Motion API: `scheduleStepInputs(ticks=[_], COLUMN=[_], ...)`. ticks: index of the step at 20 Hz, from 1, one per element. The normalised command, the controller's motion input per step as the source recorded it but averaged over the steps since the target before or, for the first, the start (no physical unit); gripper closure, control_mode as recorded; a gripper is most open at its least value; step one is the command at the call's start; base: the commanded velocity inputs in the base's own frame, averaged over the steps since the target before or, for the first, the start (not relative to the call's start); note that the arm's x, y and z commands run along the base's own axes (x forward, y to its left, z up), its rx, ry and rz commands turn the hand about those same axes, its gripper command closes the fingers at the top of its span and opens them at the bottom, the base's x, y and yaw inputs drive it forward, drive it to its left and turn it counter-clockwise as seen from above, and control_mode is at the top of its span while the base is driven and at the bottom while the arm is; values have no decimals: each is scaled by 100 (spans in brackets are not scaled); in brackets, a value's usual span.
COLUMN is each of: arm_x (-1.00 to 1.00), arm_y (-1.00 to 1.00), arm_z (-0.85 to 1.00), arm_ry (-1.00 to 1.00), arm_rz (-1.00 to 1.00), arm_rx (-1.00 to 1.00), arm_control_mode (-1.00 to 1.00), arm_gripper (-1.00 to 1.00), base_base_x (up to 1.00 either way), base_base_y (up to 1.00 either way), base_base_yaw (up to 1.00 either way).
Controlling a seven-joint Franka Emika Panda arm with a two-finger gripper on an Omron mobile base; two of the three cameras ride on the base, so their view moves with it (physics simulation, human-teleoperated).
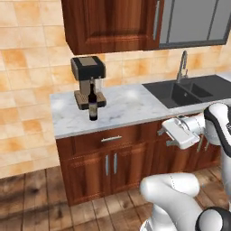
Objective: Place the drinks on the dining counter in a tight cluster.
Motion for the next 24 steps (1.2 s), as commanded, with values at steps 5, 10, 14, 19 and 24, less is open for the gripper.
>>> scheduleStepInputs(ticks=[5, 10, 14, 19, 24], arm_x=[0, 0, 0, 0, 0], arm_y=[0, 0, 0, 0, 0], arm_z=[0, 0, 0, 0, 0], arm_ry=[0, 0, 0, 0, 0], arm_rz=[0, 0, 0, 0, 0], arm_rx=[0, 0, 0, 0, 0], arm_control_mode=[100, 100, 100, 100, 100], arm_gripper=[-100, -100, -100, -100, -100], base_base_x=[64, 58, 62, 57, 53], base_base_y=[46, 58, 48, 14, 7], base_base_yaw=[0, 0, 2, 1, 3])
